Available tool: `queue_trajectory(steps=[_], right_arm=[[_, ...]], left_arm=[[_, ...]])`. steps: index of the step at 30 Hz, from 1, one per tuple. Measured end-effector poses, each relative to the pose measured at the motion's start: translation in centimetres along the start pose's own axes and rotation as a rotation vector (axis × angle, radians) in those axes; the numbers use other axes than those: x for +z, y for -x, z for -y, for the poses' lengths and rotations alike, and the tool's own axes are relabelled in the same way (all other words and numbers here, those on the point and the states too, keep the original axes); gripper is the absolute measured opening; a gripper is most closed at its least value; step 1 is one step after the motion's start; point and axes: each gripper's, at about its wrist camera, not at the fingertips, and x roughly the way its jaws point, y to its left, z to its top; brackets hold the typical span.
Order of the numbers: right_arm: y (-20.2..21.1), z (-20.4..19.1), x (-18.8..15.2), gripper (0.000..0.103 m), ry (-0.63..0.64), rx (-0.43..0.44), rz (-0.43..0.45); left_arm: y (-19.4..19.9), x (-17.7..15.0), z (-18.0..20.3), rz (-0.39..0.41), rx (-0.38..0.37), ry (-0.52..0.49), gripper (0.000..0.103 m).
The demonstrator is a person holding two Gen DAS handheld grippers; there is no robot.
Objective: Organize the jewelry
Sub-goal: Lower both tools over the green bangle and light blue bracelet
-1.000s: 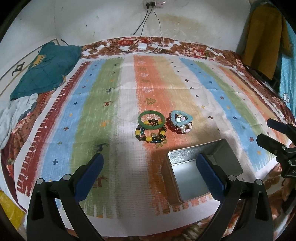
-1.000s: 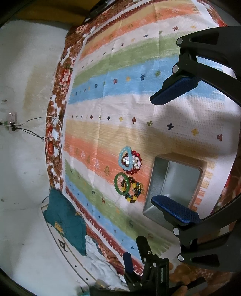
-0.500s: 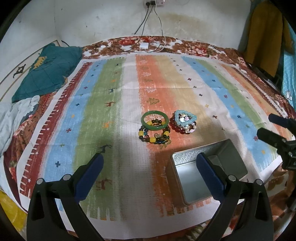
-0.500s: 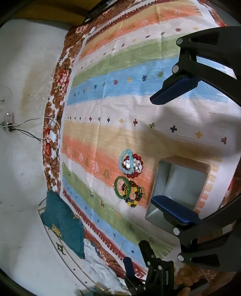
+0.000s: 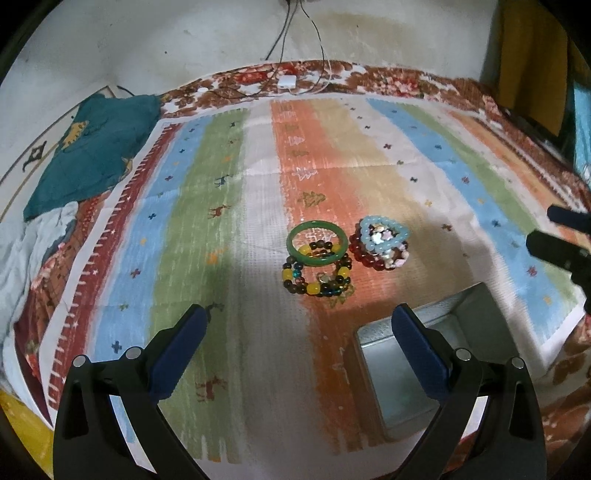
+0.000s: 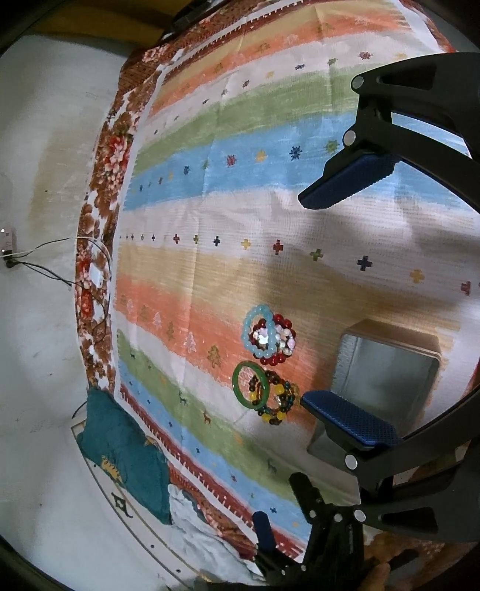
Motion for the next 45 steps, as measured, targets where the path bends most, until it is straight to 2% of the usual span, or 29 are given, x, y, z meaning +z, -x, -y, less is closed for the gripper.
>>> queue_trajectory(steps=[16, 22, 35, 45], right_arm=[[-4.1, 0.2, 2.8, 0.099, -0.014, 0.028, -0.076], [-6.0, 0.3, 3.2, 0.099, -0.011, 0.011, -0.117], [-9.2, 1.5, 4.0, 0.099, -0.085, 0.042, -0.201], [-11.8, 1.3, 4.2, 0.099, -0.065, 0.018, -0.249]], left_arm=[[-4.5, 3.6, -2.2, -0.054, -0.021, 0.059, 0.097], [-6.1, 4.6, -2.6, -0.073, -0.029, 0.067, 0.097], [-9.2, 5.6, -3.0, -0.141, -0.036, 0.088, 0.097], [-11.8, 6.0, -3.7, -0.188, -0.038, 0.123, 0.097]])
